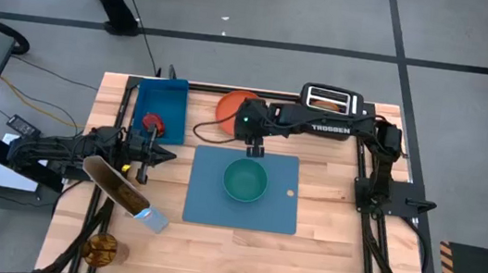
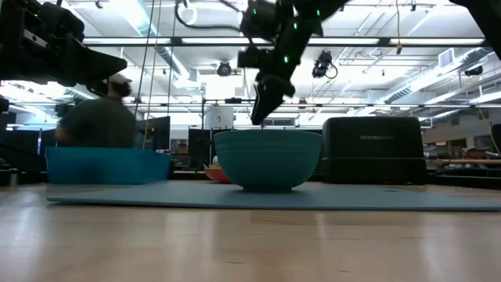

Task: Arrange a breakfast setting
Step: Put the orange plate on the blue table mat to the bottom left of the green bowl

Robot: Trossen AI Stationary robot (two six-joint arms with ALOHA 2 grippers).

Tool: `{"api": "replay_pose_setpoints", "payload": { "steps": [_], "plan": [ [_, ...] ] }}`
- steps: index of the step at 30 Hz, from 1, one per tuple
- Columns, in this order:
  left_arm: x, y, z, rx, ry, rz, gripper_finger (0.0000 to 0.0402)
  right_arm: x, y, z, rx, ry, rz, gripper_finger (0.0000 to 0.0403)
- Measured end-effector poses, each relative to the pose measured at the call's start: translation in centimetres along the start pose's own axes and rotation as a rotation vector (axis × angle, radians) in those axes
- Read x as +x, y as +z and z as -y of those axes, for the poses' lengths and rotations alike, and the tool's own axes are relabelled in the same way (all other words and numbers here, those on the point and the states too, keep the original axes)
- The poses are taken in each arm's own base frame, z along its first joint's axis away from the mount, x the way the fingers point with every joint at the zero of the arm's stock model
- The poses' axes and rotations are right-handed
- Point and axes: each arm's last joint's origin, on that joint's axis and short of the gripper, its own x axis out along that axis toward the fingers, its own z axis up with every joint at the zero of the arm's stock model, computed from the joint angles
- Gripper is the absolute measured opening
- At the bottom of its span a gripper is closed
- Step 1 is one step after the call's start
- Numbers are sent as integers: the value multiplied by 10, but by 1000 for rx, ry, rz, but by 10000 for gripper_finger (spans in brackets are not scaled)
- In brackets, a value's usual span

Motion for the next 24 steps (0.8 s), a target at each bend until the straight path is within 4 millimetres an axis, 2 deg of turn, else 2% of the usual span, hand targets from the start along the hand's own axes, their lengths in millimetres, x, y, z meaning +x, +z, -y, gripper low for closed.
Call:
{"api": "replay_pose_setpoints", "payload": {
  "steps": [6,10,14,18,24],
  "plan": [
    [0,0,0,1,0,2,13,30,-37,20,8,85,15,197],
    [0,1,0,0,0,6,13,44,-52,19,22,144,18,197],
    [0,1,0,-4,-1,15,13,57,-52,17,10,142,14,196],
    [0,4,0,-92,-4,40,13,66,-52,21,4,116,25,195],
    [1,10,0,-115,-10,102,13,88,-65,18,10,168,-43,189]
  ]
}}
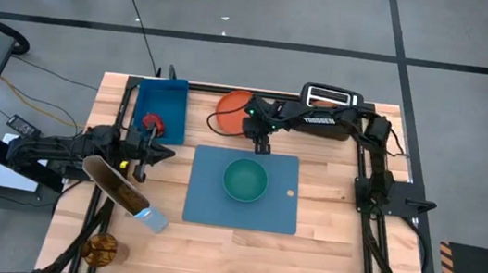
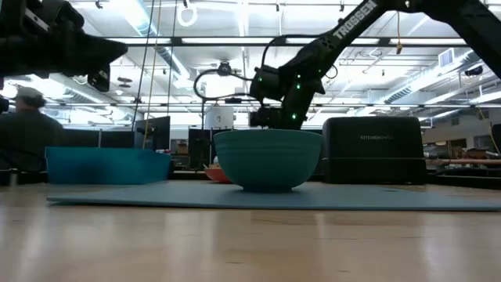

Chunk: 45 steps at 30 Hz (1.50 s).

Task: Arrange a breakfast setting
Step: Put the orange plate on the blue table mat to the bottom left of the green bowl

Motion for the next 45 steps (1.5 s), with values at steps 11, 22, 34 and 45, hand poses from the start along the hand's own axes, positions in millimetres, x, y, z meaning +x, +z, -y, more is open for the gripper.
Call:
{"api": "replay_pose_setpoints", "payload": {
  "steps": [11,22,34,45],
  "plan": [
    [0,10,4,29,-96,95,13,13,0,-2,-45,1,5,124],
    [0,10,4,79,-94,99,13,9,3,-1,-88,-62,-9,31],
    [1,22,2,99,9,144,70,-75,32,-30,-129,-201,49,16],
    [34,52,4,180,35,17,191,-184,43,-103,35,96,301,16]
  ]
}}
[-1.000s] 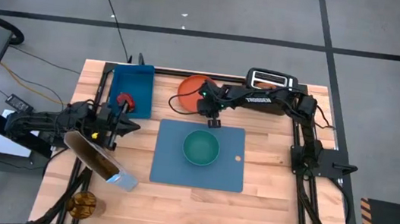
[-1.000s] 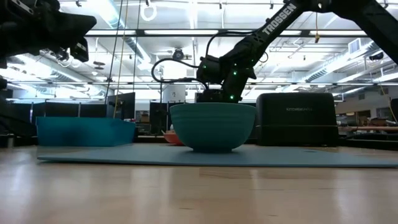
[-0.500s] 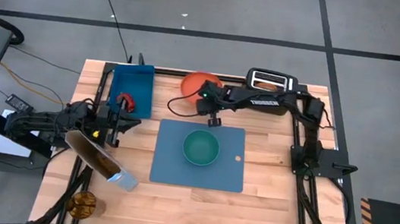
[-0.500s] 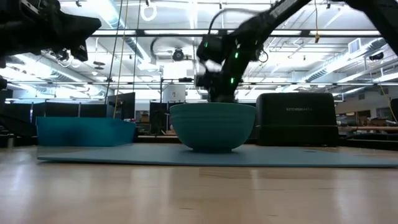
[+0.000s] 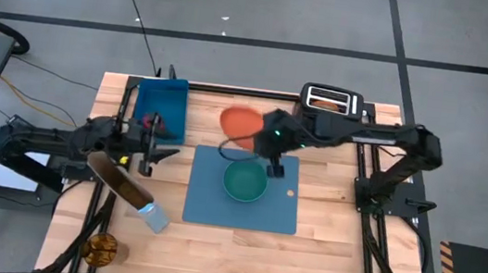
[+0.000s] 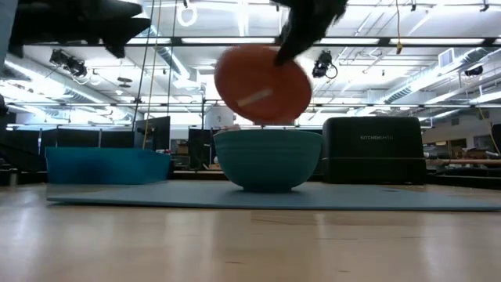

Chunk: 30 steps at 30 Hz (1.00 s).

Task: Arrange a breakfast setting
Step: Put the orange plate on the blue table mat to the bottom left of the green bowl

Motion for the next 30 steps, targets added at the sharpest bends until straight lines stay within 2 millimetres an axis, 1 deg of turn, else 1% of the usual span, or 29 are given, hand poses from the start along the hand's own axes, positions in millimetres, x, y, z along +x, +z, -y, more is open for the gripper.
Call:
{"api": "replay_pose_setpoints", "payload": {
  "steps": [3,6,10,13,18,21,25,30],
  "plan": [
    [19,10,0,64,-35,-55,202,-13,5,-22,48,113,40,16],
    [42,19,2,130,-108,-97,203,-22,9,-40,73,202,68,16],
    [74,33,8,163,-216,-126,208,-32,11,-57,108,302,88,16],
    [98,40,16,199,-276,-174,228,-39,12,-66,135,370,97,16],
    [131,50,29,285,-348,-226,287,-43,13,-74,172,412,91,17],
    [145,53,37,333,-388,-259,311,-45,14,-77,166,414,105,17],
    [161,52,45,373,-398,-286,317,-46,16,-79,157,414,127,16],
    [174,45,50,386,-409,-308,318,-45,18,-78,144,390,145,16]
  ]
}}
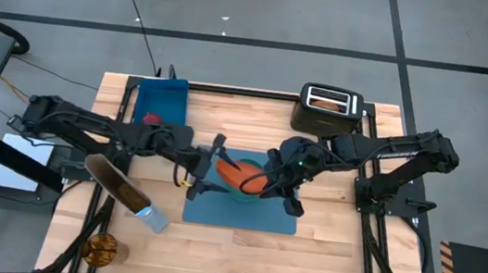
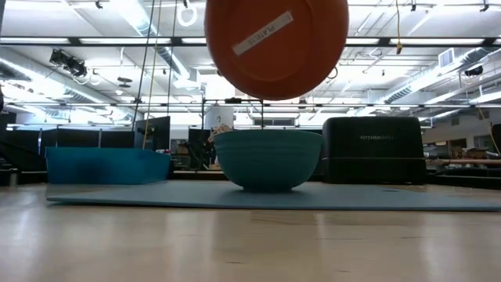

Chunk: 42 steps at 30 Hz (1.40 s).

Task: Arrange a breakfast setting
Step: Put the orange plate on the blue table mat to the bottom left of the green bowl

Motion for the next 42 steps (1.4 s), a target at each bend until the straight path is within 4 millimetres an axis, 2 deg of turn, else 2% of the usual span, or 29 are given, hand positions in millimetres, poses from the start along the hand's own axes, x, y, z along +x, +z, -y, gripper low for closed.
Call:
{"api": "replay_pose_setpoints", "payload": {
  "steps": [4,8,13,18,22,27,34,38,42],
  "plan": [
    [5,-5,2,-2,-13,-25,306,0,3,-1,-30,5,26,16],
    [6,-4,3,-3,-16,-21,270,0,3,-1,-51,-6,26,16],
    [6,-3,9,50,-38,-27,187,0,4,0,-73,-40,41,20],
    [7,-2,12,84,12,-62,97,0,4,1,-79,-45,41,20],
    [6,-3,14,110,15,-82,42,0,5,1,-85,-54,52,40],
    [6,-2,13,130,27,-83,41,-4,6,1,-78,-84,64,90],
    [-4,1,24,196,-37,-132,52,-46,7,-14,-84,-99,164,159],
    [-8,-1,36,228,-108,-186,51,-72,3,-25,-95,-197,226,174],
    [-10,-2,49,241,-181,-227,50,-84,-1,-30,-73,-298,242,174]
  ]
}}
